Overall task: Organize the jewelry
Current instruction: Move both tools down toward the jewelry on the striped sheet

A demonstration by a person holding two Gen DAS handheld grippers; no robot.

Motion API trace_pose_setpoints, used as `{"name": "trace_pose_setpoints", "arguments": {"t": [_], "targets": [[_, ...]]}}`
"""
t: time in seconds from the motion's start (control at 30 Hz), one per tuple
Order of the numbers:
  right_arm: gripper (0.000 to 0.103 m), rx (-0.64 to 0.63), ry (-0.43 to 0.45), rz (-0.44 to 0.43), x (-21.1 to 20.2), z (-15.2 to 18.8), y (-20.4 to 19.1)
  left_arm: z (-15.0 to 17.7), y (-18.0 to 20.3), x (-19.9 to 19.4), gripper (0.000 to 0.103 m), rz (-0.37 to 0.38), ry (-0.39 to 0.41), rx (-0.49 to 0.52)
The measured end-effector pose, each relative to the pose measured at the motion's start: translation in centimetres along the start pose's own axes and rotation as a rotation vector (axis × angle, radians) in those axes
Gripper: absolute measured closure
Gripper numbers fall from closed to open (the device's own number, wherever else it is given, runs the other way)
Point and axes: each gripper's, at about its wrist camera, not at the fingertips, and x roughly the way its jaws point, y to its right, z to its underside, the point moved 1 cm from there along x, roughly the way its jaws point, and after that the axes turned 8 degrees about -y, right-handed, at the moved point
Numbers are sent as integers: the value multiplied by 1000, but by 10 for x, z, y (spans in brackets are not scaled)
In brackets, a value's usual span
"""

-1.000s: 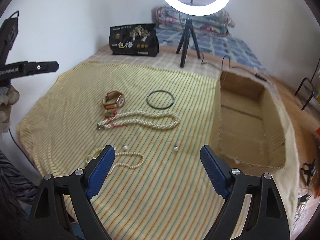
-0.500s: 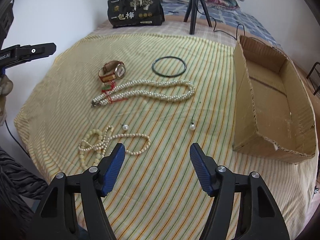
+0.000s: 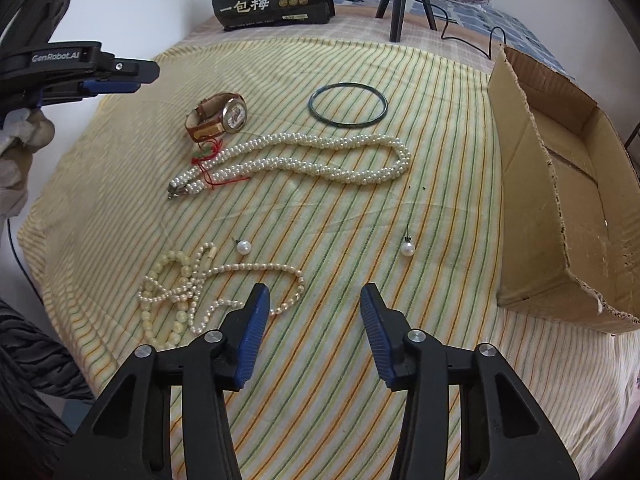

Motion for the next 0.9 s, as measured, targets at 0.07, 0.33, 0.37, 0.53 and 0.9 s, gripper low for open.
{"name": "trace_pose_setpoints", "arguments": {"t": [0.07,0.33,0.37,0.53,0.9], "targets": [[58,4,-4,1,3,-1,0,-4,-1,6,58,7,-12,-13],[59,-41,-13,48,13,-4,-10,-18,-8,30,59,6,-49,-57],[62,-53,-13,57,13,-4,-12,-18,-8,33,59,5,-55,-58],[78,-101,-17,64,13,-2,-21,-21,-9,46,59,14,-82,-64],[97,-95,-17,28,11,-3,-24,-26,-11,70,67,24,-149,-92]]}}
